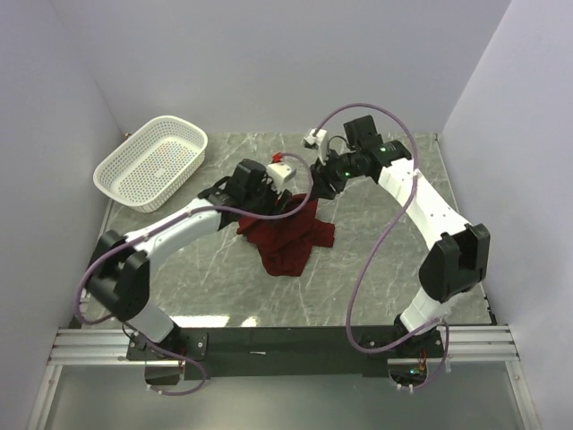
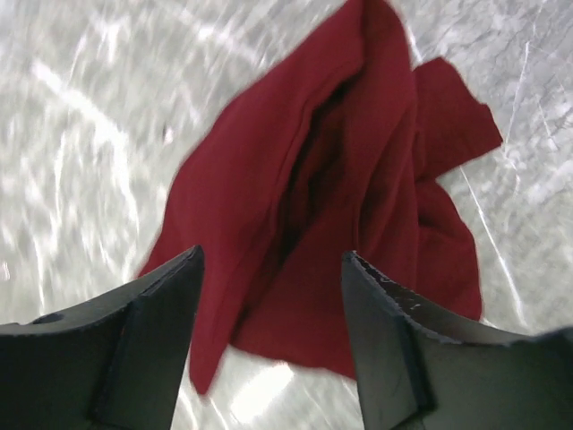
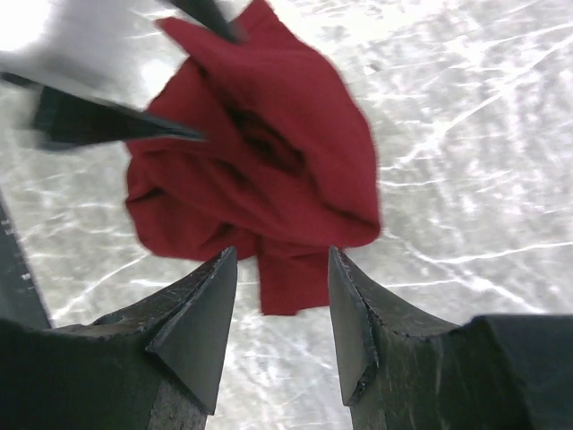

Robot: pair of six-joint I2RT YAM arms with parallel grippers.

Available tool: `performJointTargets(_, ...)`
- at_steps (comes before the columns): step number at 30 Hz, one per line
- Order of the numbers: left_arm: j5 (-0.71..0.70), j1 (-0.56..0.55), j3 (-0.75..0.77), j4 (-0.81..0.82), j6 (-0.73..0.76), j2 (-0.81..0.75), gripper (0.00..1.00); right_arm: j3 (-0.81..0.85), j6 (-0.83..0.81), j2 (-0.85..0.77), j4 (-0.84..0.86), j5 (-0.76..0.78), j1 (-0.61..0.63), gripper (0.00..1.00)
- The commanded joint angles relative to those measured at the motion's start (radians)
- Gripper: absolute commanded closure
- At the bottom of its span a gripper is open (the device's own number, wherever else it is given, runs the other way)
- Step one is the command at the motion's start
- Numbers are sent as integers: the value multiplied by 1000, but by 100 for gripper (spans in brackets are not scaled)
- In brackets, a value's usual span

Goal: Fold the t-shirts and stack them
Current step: Flatten the tshirt out

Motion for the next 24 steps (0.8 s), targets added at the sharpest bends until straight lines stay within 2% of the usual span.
performJointTargets(1,94,-3,105,18,136,86,34,-50,22,-51,55,-78,-39,48)
performJointTargets(5,59,-4,192,-25,139,184,44,-105,29,-82,76,-106,-66,48)
performJointTargets(8,26,-4,197,-30,141,215,47,-114,30,-91,78,-112,-73,48)
performJointTargets(10,14,-4,190,-22,144,223,54,-117,36,-93,84,-122,-78,48)
performJointTargets(11,-3,-4,185,-20,144,226,59,-113,38,-90,82,-125,-81,48)
performJointTargets(12,-11,-4,186,-19,144,232,77,-113,36,-87,78,-129,-83,48)
performJointTargets(13,-18,-4,191,-25,136,235,86,-108,38,-85,76,-133,-78,48)
performJointTargets(15,-38,-4,216,-40,124,229,99,-107,39,-82,71,-139,-79,48)
performJointTargets(19,-44,-6,237,-24,55,117,99,-120,41,-94,70,-171,-79,48)
performJointTargets(22,-5,-6,289,-14,0,27,99,-153,94,-107,87,-265,-75,48)
performJointTargets(23,5,-4,320,-20,-16,11,99,-159,113,-108,90,-343,-73,48)
performJointTargets(24,12,-4,338,-25,-31,-9,99,-166,174,-113,116,-374,-69,48)
